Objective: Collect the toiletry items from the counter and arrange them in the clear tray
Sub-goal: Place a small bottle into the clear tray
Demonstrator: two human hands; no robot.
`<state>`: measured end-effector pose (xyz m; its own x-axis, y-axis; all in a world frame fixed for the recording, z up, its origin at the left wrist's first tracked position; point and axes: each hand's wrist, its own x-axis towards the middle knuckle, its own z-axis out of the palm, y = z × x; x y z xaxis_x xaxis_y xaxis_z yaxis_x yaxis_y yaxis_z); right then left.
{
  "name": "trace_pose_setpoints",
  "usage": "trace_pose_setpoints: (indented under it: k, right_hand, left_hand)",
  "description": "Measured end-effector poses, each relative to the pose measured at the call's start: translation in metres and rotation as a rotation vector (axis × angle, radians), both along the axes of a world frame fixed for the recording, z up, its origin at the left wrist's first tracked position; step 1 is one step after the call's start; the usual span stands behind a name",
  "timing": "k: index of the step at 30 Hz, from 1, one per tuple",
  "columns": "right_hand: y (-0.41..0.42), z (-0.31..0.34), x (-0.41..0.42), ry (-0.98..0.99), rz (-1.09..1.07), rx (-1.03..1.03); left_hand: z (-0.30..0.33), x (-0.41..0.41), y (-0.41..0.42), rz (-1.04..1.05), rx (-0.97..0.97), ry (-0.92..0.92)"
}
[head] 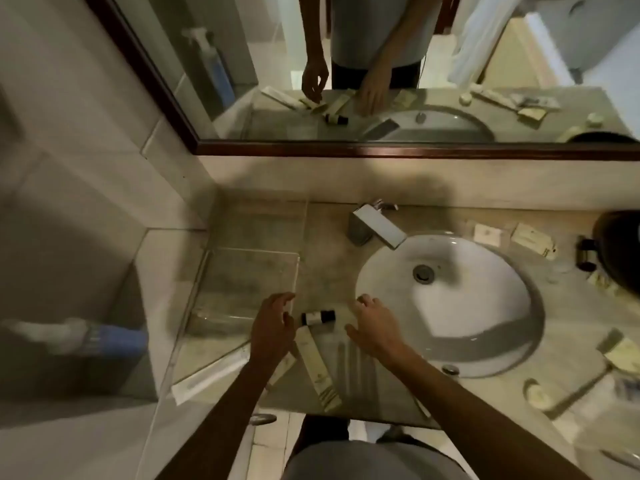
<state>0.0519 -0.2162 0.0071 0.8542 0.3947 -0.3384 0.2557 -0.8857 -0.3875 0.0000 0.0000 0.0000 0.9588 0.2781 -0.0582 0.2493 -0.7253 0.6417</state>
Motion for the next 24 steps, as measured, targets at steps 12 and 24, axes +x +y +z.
trace_pose_setpoints:
  k: [12,24]
  right_hand:
    - [0.058,-0.046,0.005,-0.093,0.085,0.000]
    - [0.088,-0.025,0.004,-0.111,-0.144,0.197]
  left_hand:
    - [-0.033,0.034,0.008,-0.599,0.279,0.070]
    - [-0.042,0.083,0.115,-0.434,0.328,0.044]
